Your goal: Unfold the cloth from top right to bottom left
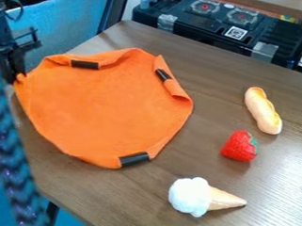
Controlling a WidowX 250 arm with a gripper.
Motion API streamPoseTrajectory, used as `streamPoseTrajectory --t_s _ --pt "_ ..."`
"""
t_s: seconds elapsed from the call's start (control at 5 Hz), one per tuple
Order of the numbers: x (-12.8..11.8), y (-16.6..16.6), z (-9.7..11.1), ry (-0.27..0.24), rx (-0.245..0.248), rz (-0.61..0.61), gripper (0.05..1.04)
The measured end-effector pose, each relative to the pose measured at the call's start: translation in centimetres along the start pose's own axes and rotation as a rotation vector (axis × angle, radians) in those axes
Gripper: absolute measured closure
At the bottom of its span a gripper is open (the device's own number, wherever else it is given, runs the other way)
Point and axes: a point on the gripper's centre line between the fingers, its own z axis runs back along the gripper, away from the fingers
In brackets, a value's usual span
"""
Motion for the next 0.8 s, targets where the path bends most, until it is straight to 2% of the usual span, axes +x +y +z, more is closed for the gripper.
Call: streamPoseTrajectory --t_s 0.2,0.4,0.6,0.8 --pt "0.3 0.6 0.1 -0.014 0.069 -0.029 0.548" --pt "0.0 0.8 0.1 -0.003 0.156 -0.071 0.275" --pt "-0.5 -0.3 0.1 -0.017 0.148 -0.139 0.078" --pt "-2.1 -3.0 0.9 0.021 0.104 -0.261 0.082"
